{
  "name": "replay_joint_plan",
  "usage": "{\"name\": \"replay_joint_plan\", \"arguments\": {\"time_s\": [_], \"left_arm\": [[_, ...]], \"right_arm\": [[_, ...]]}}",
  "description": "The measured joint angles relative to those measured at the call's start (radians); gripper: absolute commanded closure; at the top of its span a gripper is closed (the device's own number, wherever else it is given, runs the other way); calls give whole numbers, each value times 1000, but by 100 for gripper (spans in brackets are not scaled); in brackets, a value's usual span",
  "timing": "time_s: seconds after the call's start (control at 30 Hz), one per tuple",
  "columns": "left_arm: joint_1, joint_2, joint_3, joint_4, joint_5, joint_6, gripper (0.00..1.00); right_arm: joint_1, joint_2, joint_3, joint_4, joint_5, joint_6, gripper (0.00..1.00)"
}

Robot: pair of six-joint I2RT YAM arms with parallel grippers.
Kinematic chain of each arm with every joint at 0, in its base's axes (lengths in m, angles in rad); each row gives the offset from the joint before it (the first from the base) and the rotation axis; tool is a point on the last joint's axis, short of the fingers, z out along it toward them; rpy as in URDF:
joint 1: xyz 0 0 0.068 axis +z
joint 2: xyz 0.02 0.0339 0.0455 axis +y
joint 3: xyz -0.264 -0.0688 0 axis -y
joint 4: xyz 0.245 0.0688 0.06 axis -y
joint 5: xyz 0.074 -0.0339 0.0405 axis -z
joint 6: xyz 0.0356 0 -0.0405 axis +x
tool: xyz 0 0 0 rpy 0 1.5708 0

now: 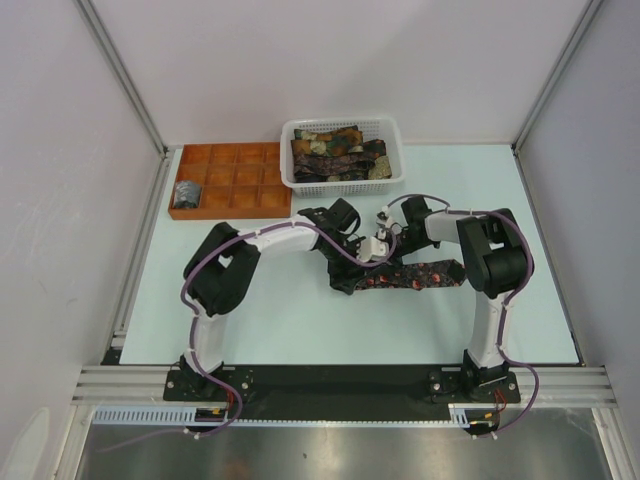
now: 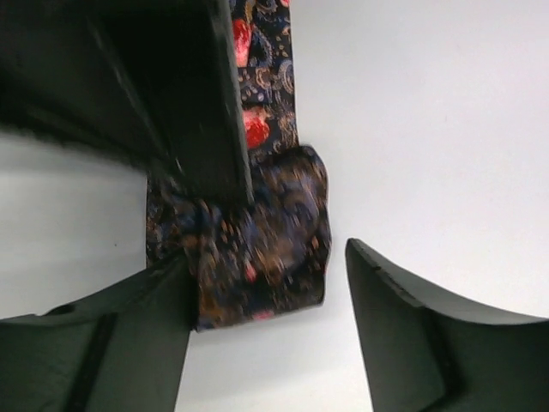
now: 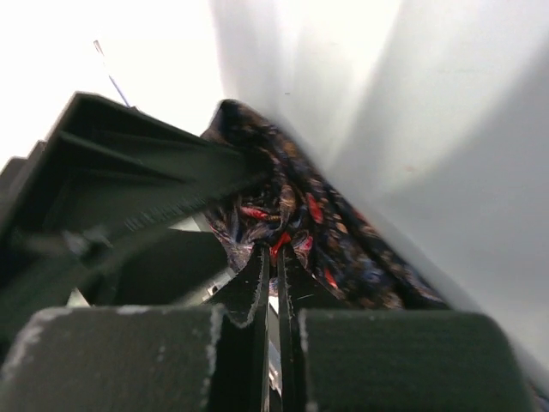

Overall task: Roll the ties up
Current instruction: Roll the tie at the center of the board.

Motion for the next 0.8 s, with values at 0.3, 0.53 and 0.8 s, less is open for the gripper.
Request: {"name": "replay_joint_plan", "arguments": {"time_s": [0.3, 0.53, 0.8], "left_arm": [[58, -141, -183, 183, 70, -35, 9], [50, -137, -171, 234, 69, -80, 1], [35, -111, -167, 274, 68, -88, 0]], "right_arm": [[-40, 15, -8, -14, 16, -53, 100], [-63, 16, -21, -29, 31, -79, 100], [-68, 27, -23, -26, 23, -79, 100]]}}
